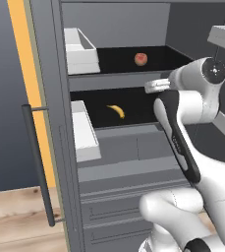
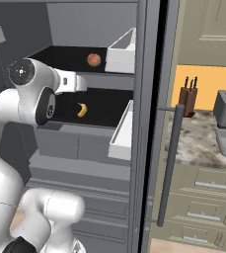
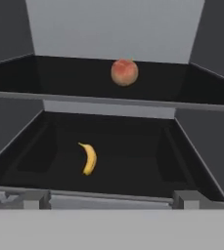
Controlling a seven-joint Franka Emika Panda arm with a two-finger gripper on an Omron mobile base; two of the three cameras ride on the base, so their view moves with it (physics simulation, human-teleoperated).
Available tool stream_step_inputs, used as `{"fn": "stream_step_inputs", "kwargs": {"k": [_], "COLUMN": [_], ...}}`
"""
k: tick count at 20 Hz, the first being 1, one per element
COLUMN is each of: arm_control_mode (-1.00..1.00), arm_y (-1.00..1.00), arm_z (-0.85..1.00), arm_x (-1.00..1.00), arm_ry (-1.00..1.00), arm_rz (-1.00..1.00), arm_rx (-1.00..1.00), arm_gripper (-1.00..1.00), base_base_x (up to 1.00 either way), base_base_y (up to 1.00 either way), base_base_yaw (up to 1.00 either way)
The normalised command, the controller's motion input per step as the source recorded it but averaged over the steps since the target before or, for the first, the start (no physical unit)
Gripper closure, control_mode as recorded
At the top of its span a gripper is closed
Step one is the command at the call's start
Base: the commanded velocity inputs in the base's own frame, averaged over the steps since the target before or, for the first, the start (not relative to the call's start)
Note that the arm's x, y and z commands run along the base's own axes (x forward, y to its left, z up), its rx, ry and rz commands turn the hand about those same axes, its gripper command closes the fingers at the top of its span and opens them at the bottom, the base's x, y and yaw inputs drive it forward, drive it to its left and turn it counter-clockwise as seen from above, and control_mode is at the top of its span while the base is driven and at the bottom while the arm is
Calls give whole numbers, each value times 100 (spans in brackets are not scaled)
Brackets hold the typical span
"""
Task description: Pick the peach and banana from the fridge and place them inside the tupperware on the counter.
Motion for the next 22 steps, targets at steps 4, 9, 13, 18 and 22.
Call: {"fn": "stream_step_inputs", "kwargs": {"k": [4, 9, 13, 18, 22], "arm_control_mode": [-100, -100, -100, -100, -100], "arm_y": [0, -4, -36, -14, 3], "arm_z": [47, 13, 0, 0, 0], "arm_x": [20, 51, 62, 63, 64], "arm_ry": [-2, 3, 2, 3, 4], "arm_rz": [-7, -9, 0, 0, 0], "arm_rx": [0, 2, 15, 12, 0], "arm_gripper": [-100, -100, -100, -100, -100], "base_base_x": [0, 0, 0, 0, 0], "base_base_y": [0, 0, 0, 0, 0], "base_base_yaw": [0, 0, 0, 0, 0]}}
